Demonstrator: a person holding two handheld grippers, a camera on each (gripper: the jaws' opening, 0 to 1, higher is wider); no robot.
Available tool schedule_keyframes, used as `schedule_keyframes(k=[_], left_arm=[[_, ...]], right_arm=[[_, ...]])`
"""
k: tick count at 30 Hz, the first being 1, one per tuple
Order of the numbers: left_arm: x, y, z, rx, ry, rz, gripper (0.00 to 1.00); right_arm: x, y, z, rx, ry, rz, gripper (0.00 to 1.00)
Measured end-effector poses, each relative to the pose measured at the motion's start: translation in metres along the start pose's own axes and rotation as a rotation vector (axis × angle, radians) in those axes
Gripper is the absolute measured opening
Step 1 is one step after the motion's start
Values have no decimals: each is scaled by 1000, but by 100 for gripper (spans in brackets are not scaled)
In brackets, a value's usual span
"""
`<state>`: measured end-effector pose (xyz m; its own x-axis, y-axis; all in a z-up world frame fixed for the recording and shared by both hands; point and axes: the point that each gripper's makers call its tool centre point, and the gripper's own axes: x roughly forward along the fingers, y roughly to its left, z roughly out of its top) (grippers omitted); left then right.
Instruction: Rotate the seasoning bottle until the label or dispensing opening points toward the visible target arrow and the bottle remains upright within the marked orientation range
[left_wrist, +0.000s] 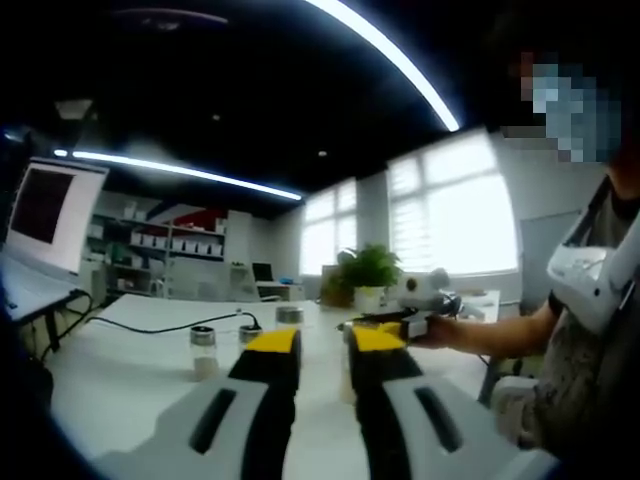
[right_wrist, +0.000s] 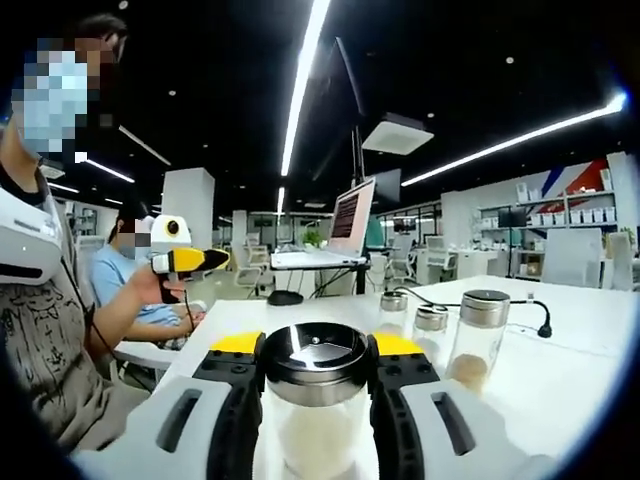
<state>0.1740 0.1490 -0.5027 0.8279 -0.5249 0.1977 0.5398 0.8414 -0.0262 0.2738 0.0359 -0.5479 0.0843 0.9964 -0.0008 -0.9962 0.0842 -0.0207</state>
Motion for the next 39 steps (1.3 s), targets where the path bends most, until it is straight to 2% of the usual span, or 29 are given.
schedule_keyframes(k=[14, 27, 34, 39], left_arm=[[2, -3, 0, 3, -2, -3, 20], [4, -7, 0, 2, -1, -13, 20], [0, -5, 5, 5, -15, -4, 20], [1, -7, 2, 6, -10, -8, 20]], right_arm=[[-16, -11, -1, 44, -6, -32, 39], [-30, -13, -1, 58, -7, -42, 39], [-49, -20, 0, 55, -7, -84, 39], [-53, -17, 0, 51, -5, -81, 39]])
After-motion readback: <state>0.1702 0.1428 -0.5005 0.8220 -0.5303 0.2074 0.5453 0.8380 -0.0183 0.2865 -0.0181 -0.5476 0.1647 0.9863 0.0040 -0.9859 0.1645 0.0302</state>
